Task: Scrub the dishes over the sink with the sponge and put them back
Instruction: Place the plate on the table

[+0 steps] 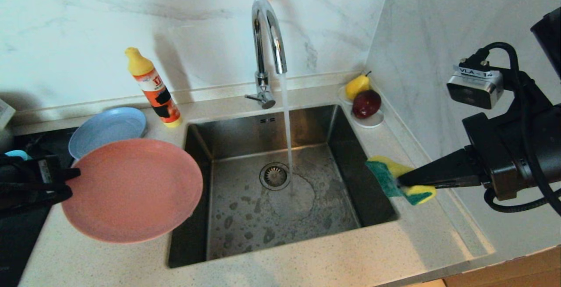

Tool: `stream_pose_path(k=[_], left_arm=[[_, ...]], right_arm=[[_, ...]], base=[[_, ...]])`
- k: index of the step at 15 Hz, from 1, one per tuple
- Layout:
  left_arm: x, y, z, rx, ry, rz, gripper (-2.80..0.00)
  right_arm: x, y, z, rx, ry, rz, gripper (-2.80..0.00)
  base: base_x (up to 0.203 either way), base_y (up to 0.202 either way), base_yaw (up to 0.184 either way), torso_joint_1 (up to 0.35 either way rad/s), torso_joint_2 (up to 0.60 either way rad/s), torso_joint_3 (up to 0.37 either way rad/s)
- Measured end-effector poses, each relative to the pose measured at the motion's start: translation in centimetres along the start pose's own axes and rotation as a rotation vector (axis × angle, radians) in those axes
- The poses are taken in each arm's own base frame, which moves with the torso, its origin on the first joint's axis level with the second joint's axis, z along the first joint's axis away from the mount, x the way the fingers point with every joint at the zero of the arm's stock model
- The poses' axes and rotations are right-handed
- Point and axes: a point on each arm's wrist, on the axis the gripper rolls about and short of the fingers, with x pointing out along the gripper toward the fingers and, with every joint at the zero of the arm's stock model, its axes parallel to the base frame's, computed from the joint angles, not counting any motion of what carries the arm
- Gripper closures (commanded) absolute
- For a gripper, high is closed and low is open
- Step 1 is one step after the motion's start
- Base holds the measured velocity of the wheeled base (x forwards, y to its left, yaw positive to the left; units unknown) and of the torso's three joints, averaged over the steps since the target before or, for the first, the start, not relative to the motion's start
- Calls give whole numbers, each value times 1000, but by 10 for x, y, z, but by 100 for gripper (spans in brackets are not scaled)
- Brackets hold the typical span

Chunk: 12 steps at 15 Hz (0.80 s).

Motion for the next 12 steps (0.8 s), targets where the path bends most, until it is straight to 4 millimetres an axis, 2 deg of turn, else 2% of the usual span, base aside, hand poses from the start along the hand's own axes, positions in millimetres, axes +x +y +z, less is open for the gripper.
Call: stream_pose_path(k=[2, 6, 12], left_arm=[[-6, 12, 3, -93, -6, 45, 0], [-5, 32, -1, -170, 17, 110, 0], [20, 75, -8, -321, 106, 118, 0]], right_arm=[[1, -4, 3, 10, -6, -11, 0], [7, -9, 7, 15, -17, -12, 0], [19, -15, 12, 19, -8, -19, 0]], base=[[0, 0, 0, 0, 0, 0], [0, 0, 0, 0, 0, 0], [0, 0, 0, 0, 0, 0]])
